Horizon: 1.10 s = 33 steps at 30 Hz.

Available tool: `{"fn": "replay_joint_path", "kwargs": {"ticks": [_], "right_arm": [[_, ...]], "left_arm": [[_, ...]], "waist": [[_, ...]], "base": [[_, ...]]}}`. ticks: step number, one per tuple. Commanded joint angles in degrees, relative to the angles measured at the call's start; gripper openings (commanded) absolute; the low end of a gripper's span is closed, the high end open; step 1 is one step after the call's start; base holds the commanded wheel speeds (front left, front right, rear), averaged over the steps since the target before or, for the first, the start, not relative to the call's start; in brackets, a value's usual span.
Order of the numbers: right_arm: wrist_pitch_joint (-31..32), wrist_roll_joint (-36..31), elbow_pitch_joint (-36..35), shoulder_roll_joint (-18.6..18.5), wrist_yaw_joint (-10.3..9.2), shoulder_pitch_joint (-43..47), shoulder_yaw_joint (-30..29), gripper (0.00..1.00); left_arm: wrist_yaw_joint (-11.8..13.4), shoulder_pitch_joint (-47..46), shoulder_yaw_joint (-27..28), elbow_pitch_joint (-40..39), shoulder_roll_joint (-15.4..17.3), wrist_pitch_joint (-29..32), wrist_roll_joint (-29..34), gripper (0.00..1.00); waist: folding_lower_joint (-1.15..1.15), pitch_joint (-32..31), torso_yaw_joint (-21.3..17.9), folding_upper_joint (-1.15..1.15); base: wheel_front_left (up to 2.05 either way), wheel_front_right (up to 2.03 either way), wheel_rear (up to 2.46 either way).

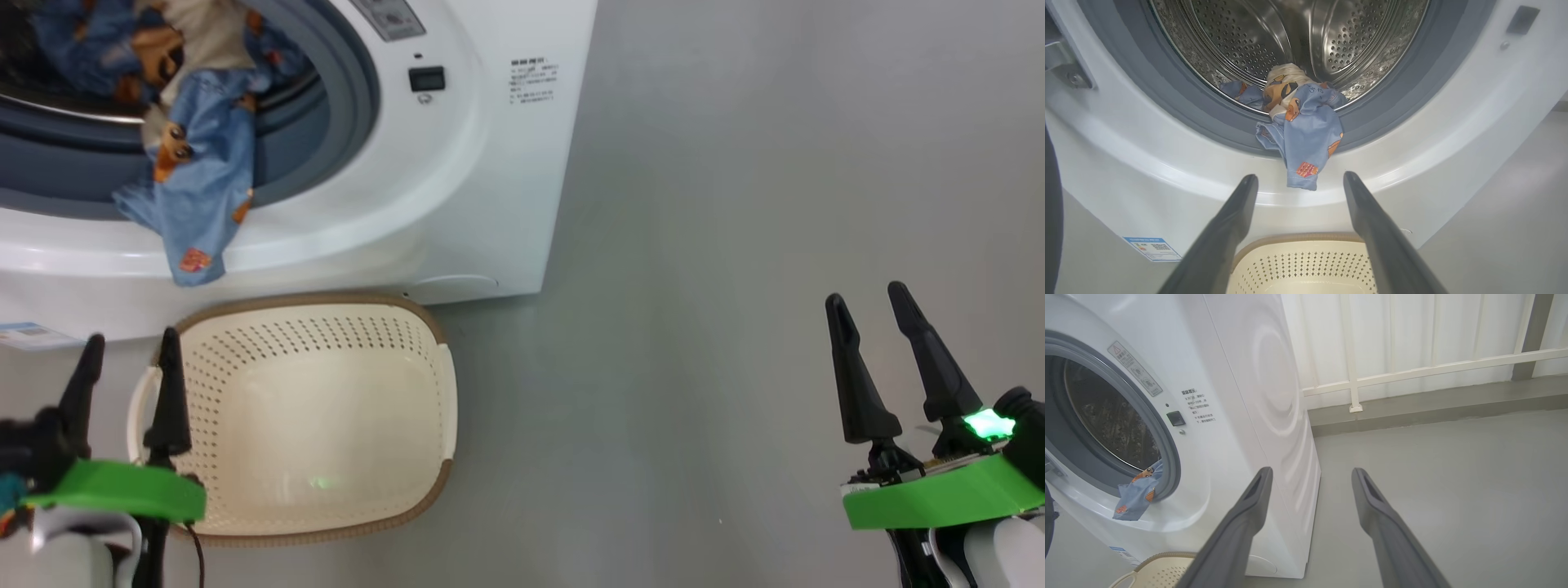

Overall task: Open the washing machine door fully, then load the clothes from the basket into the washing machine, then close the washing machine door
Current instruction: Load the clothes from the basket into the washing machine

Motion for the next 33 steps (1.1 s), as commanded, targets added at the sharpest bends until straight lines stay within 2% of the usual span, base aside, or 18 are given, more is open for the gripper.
{"fn": "replay_joint_path", "kwargs": {"ticks": [1,15,30,31,32,33], "right_arm": [[-0.5,0.2,-1.4,-0.5,0.32,-1.2,1.3,1.00],[-0.5,-0.2,-1.3,0.3,0.32,-4.4,2.6,1.00],[-0.5,-0.3,-1.4,0.6,0.32,-5.7,3.7,1.00],[-0.5,-0.3,-1.4,0.7,0.32,-5.8,3.8,1.00],[-0.5,-0.3,-1.4,0.7,0.32,-5.9,3.8,1.00],[-0.5,-0.3,-1.4,0.8,0.32,-5.9,3.8,1.00]], "left_arm": [[-0.1,-2.5,1.0,0.7,2.8,-0.4,-0.4,1.00],[-0.1,-14.6,-5.4,15.9,9.8,-0.4,-5.1,1.00],[-0.1,-22.1,-8.6,21.8,14.3,-0.4,-9.9,1.00],[-0.1,-22.2,-8.9,21.7,14.4,-0.4,-10.2,0.83],[-0.1,-22.3,-9.2,21.6,14.6,-0.4,-10.4,0.51],[-0.1,-22.5,-9.4,21.4,14.7,-0.4,-10.5,0.40]], "waist": [[-0.01,2.4,-1.2,0.00],[-0.01,7.7,-4.7,0.00],[-0.01,9.8,-6.9,0.00],[-0.01,9.8,-7.1,0.00],[-0.01,9.8,-7.2,0.00],[-0.01,9.9,-7.4,0.00]], "base": [[0.00,0.00,0.00],[0.00,0.00,0.00],[0.00,0.00,0.00],[0.00,0.00,0.00],[0.00,0.00,0.00],[0.00,0.00,0.00]]}}
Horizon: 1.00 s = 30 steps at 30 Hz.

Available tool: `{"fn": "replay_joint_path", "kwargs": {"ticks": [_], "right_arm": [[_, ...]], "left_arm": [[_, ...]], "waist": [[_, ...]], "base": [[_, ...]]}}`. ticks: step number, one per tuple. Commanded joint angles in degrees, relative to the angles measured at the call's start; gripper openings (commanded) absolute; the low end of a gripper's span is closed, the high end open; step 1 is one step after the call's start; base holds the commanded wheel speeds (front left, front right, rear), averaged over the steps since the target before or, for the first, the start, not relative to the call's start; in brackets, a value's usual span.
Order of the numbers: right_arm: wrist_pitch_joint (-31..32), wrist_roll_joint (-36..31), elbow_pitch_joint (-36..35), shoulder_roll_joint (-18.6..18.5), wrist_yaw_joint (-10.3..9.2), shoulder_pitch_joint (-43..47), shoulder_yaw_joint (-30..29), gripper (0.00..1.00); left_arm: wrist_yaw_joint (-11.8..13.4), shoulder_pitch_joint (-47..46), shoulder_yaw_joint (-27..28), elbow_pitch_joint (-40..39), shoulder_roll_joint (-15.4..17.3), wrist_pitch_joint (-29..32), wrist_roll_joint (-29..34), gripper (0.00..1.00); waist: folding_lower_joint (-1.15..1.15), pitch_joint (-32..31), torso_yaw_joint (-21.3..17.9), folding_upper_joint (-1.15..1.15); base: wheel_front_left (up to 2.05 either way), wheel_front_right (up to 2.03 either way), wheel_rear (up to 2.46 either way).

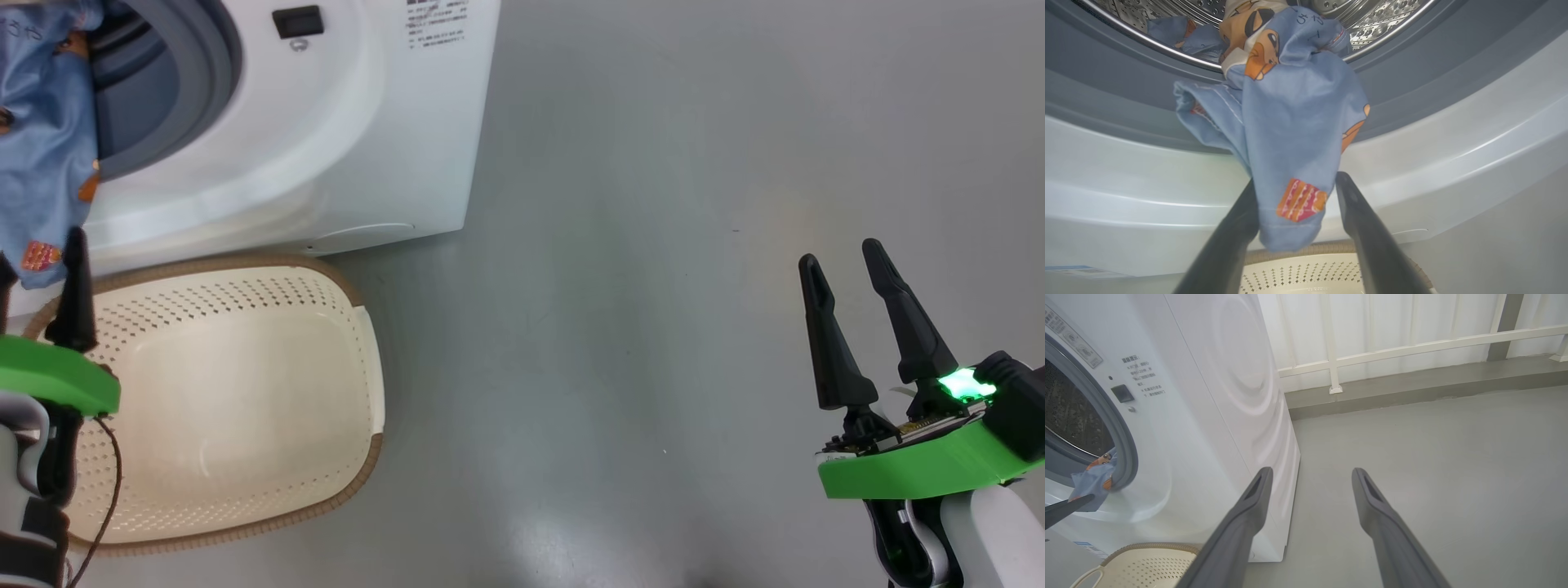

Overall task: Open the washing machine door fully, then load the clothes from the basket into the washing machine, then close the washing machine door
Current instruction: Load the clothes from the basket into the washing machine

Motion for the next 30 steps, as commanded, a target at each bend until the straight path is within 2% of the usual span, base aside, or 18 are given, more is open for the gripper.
{"fn": "replay_joint_path", "kwargs": {"ticks": [1,2,3,16,24,30], "right_arm": [[-0.5,-0.1,-1.3,-0.5,0.32,-0.5,1.3,1.00],[-0.5,-0.1,-1.3,-0.5,0.32,-0.5,1.3,1.00],[-0.5,-0.1,-1.4,-0.4,0.32,-0.5,1.2,1.00],[-0.5,-0.1,-0.9,0.8,0.32,-0.8,1.8,1.00],[-0.5,0.2,-0.5,1.3,0.32,-1.8,4.1,1.00],[-0.5,0.4,-0.6,1.9,0.32,-1.7,4.6,1.00]], "left_arm": [[0.0,-1.4,1.0,-1.2,3.1,-0.4,-0.4,0.25],[0.0,-1.6,0.9,-1.4,3.2,-0.4,-0.5,0.07],[0.0,-1.8,0.7,-1.6,3.2,-0.4,-0.5,0.00],[0.3,-6.9,2.6,-9.5,4.1,-0.4,5.0,0.00],[1.1,-18.6,0.3,0.4,6.6,0.0,9.0,0.00],[1.7,-27.1,-1.8,7.7,7.9,2.7,10.9,0.00]], "waist": [[0.00,0.2,-0.3,0.00],[0.00,0.2,-0.3,0.00],[0.00,0.3,-0.3,0.00],[0.00,0.7,0.4,0.00],[0.00,2.4,-2.3,0.00],[0.00,4.5,-4.6,0.00]], "base": [[0.00,0.00,0.00],[0.00,0.00,0.00],[0.00,0.00,0.00],[0.00,0.00,0.00],[0.00,0.00,0.00],[0.00,0.00,0.00]]}}
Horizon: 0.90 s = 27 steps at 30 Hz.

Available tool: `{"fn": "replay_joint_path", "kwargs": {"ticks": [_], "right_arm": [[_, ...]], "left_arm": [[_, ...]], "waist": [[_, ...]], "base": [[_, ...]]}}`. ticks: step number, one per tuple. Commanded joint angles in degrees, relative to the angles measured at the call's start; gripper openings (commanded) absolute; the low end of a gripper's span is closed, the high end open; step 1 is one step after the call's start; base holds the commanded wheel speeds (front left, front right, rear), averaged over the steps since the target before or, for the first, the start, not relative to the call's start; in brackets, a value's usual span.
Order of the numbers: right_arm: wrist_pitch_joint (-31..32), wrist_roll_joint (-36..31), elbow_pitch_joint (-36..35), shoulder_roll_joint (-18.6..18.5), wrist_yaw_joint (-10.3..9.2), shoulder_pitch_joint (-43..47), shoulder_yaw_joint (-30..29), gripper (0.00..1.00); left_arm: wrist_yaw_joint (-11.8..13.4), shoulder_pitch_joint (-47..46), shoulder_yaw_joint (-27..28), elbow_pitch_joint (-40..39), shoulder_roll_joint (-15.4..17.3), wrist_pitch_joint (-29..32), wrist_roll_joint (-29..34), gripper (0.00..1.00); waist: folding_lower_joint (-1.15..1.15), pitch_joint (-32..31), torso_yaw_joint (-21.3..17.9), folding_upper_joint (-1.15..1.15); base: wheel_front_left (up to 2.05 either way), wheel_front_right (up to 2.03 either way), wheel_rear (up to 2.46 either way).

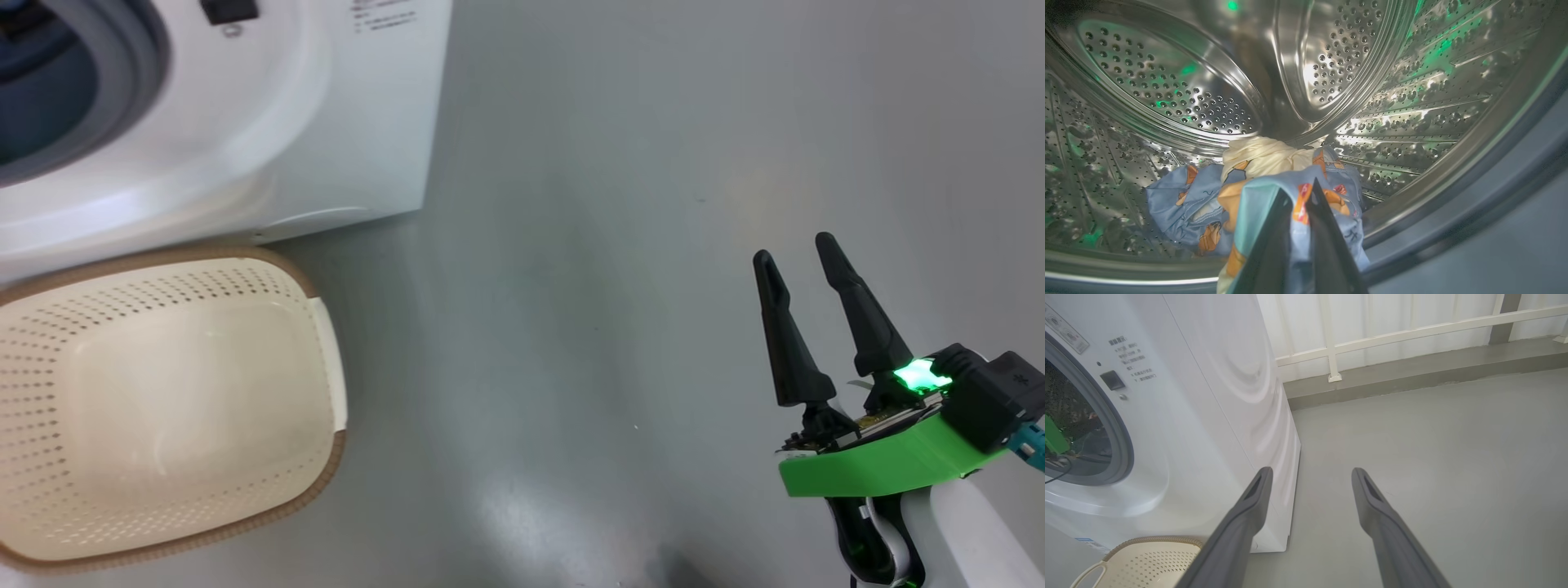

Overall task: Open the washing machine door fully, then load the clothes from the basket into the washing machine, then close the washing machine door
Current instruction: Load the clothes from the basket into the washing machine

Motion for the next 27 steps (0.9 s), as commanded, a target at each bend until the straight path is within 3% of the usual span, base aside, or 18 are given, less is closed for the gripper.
{"fn": "replay_joint_path", "kwargs": {"ticks": [1,9,15,27], "right_arm": [[-0.5,0.4,-1.3,-0.1,0.32,0.4,1.4,1.00],[-0.5,0.5,-0.8,0.8,0.32,0.1,3.9,1.00],[-0.5,0.7,-1.0,1.0,0.32,-0.2,5.0,1.00],[-0.5,0.5,-0.8,1.6,0.32,0.2,6.0,1.00]], "left_arm": [[0.8,-2.1,0.7,0.4,3.7,0.6,0.7,0.00],[1.3,-9.5,-1.0,7.7,6.9,2.9,2.3,0.00],[2.1,-13.8,-1.2,7.4,9.4,-1.9,3.0,0.00],[2.5,-13.8,-2.4,12.0,9.5,-1.8,3.5,0.00]], "waist": [[0.00,1.5,-1.5,0.00],[0.00,3.1,-5.1,0.00],[0.00,4.6,-7.2,0.00],[0.00,4.6,-7.8,0.00]], "base": [[0.00,0.00,0.00],[0.00,0.00,0.00],[0.00,0.00,0.00],[0.00,0.00,0.00]]}}
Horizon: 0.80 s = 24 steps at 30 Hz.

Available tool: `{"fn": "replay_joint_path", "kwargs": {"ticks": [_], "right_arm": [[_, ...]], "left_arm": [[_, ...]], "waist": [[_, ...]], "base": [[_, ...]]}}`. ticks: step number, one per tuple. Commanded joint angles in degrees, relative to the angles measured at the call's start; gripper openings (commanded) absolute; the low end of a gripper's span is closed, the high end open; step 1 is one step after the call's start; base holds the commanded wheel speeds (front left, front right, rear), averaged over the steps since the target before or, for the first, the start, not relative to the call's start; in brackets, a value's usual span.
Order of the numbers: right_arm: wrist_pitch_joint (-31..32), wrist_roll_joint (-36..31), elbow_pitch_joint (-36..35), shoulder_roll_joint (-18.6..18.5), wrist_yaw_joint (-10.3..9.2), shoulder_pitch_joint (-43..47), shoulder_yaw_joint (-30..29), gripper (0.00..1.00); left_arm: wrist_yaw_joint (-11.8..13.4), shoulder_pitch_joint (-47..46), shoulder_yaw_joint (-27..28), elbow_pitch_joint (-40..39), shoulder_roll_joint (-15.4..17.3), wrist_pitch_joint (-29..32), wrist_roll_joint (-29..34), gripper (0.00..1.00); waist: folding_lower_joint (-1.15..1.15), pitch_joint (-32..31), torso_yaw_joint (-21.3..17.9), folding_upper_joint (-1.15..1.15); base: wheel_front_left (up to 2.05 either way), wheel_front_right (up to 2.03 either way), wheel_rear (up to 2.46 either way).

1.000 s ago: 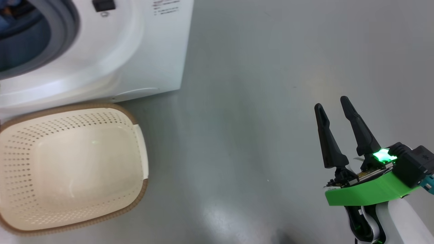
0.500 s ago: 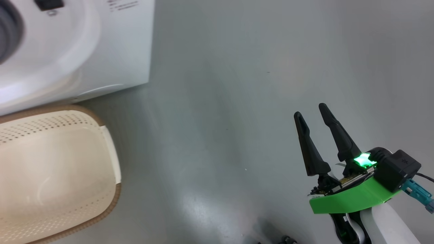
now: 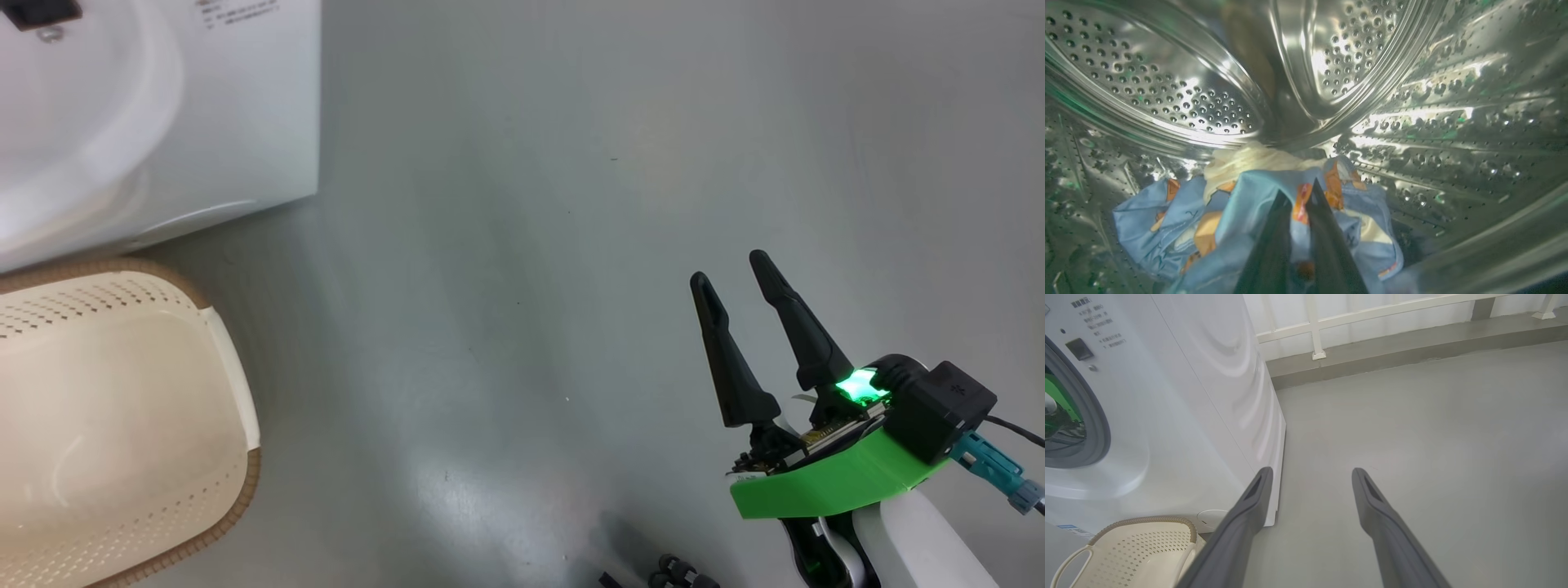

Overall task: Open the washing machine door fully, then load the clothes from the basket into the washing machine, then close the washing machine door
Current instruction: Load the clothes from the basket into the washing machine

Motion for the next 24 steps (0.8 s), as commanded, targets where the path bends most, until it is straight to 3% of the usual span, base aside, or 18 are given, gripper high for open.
{"fn": "replay_joint_path", "kwargs": {"ticks": [1,3,6,8,10,11,16,24], "right_arm": [[-0.5,0.4,-1.1,-0.2,0.32,0.7,0.9,1.00],[-0.5,0.4,-1.0,-0.2,0.32,0.9,0.8,1.00],[-0.5,0.4,-1.0,-0.4,0.32,1.3,0.9,1.00],[-0.5,0.4,-1.0,-0.5,0.32,1.4,1.0,1.00],[-0.5,0.4,-1.0,-0.7,0.32,1.6,1.0,1.00],[-0.5,0.4,-1.0,-0.8,0.32,1.7,1.0,1.00],[-0.5,0.5,-1.2,-1.5,0.32,2.0,0.7,1.00],[-0.5,0.3,-1.4,-2.0,0.32,1.9,0.2,1.00]], "left_arm": [[-0.2,-0.6,-0.1,0.1,2.7,1.1,0.6,0.09],[-1.0,-1.2,-1.2,1.1,2.3,2.9,1.0,0.28],[-1.7,-1.7,-1.7,2.5,1.8,6.0,0.6,0.34],[-2.2,-1.8,-2.5,3.1,1.7,8.5,0.8,0.48],[-2.4,-1.5,-1.9,3.7,1.2,11.5,-0.4,0.91],[-2.7,-0.9,-2.3,3.9,0.9,12.9,-0.5,1.00],[-3.1,0.3,-2.4,4.2,0.3,13.3,-1.9,1.00],[-3.1,2.1,-0.7,4.3,-1.2,8.4,-5.0,1.00]], "waist": [[0.00,-0.1,0.4,0.00],[0.00,-0.6,0.8,0.00],[0.00,-1.7,1.4,0.00],[0.00,-2.1,1.7,0.00],[0.00,-2.7,2.1,0.00],[0.00,-3.0,2.2,0.00],[0.00,-3.8,2.8,0.00],[0.00,-5.1,3.9,0.00]], "base": [[0.00,0.00,0.00],[0.00,0.00,0.00],[0.00,0.00,0.00],[0.00,0.00,0.00],[0.00,0.00,0.00],[0.00,0.00,0.00],[0.00,0.00,0.00],[0.00,0.00,0.00]]}}
